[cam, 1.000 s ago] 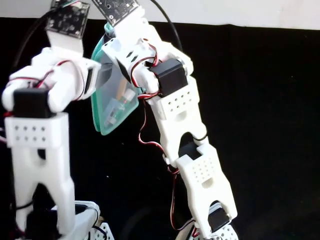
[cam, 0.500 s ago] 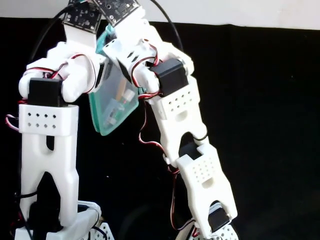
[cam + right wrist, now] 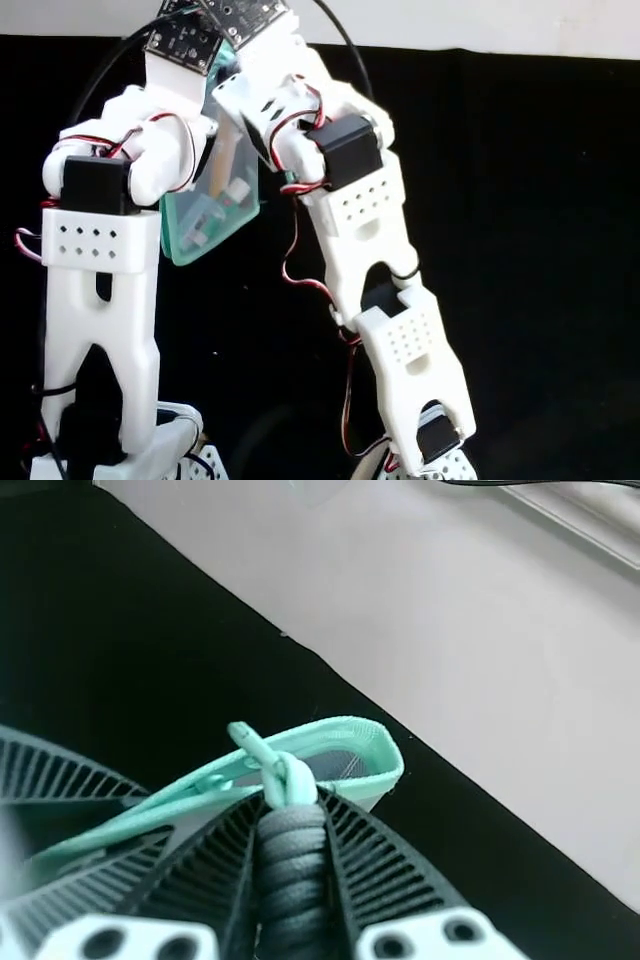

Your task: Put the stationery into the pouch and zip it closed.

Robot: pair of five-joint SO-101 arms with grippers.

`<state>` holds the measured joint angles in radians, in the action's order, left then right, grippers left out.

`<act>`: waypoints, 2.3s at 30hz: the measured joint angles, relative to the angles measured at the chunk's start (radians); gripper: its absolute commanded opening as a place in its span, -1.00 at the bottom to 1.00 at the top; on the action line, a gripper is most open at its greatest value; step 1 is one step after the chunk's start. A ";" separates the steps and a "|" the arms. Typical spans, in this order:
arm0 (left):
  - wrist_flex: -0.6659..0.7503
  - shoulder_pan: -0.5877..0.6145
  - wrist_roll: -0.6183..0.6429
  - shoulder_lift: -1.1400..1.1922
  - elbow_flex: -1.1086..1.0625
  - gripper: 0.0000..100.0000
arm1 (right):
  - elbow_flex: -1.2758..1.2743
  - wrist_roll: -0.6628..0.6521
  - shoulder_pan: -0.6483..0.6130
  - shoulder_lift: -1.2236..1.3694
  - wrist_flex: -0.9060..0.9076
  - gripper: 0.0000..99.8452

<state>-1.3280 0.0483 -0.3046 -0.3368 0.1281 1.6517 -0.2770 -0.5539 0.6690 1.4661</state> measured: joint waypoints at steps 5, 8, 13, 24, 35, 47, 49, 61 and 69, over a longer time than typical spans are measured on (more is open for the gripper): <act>-0.032 0.025 -0.005 0.000 0.018 -0.99 | -0.002 -0.002 0.087 0.005 -0.035 -0.99; -0.049 0.023 -0.005 -0.002 0.021 -0.99 | -0.002 -0.002 0.133 0.005 -0.044 -0.99; -0.051 0.021 -0.005 -0.002 0.029 -0.99 | -0.002 -0.003 0.189 0.009 -0.063 -0.99; -0.129 0.061 -0.029 0.000 0.029 -0.99 | 0.002 -0.003 0.322 0.242 -0.295 -0.99; -0.196 0.189 -0.025 -0.002 0.018 -0.99 | 0.000 0.003 0.519 0.361 -0.476 -0.99; -0.192 0.265 -0.023 -0.002 0.018 -0.99 | 0.000 0.003 0.493 0.361 -0.141 -0.99; -0.184 0.290 -0.023 0.000 0.044 -0.99 | 0.000 0.003 0.479 0.361 -0.069 -0.99; -0.095 0.338 -0.028 0.008 0.172 -0.99 | 0.000 0.003 0.381 0.361 0.110 -0.99; 0.078 0.210 -0.031 0.008 -0.048 -0.99 | 0.000 0.003 0.379 0.361 0.164 -0.99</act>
<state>-1.2497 0.2585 -0.3353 -0.3291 0.0806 1.6517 -0.2739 -0.1749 1.0296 1.6303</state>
